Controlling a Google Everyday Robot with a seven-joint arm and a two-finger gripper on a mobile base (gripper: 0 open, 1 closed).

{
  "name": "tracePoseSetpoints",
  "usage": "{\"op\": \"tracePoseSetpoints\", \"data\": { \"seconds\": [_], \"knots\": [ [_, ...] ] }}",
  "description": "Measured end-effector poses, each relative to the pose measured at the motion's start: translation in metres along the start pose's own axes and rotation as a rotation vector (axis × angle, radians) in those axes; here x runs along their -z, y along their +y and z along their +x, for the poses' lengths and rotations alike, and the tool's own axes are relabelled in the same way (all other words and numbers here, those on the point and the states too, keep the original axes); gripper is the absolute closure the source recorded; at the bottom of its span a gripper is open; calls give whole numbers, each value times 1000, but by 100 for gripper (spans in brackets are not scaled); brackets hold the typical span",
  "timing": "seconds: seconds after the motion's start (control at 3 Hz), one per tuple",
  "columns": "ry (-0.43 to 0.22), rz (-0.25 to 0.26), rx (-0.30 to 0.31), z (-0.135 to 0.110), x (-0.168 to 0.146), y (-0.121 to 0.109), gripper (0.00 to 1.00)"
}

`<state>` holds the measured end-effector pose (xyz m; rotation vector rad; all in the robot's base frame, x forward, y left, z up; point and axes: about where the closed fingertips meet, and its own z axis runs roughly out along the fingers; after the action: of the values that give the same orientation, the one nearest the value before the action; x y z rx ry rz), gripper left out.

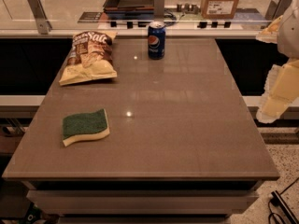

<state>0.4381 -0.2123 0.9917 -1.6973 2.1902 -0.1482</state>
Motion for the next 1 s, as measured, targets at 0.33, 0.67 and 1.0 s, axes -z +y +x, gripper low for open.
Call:
{"op": "tracePoseSetpoints", "data": {
  "seconds": [0.33,0.67,1.0],
  "knots": [
    [0,0,0,0,0,0,0],
    [-17,17,-11,-2,1,-3,0],
    [-80,52,-60,-11,-8,-10,0]
  ]
}}
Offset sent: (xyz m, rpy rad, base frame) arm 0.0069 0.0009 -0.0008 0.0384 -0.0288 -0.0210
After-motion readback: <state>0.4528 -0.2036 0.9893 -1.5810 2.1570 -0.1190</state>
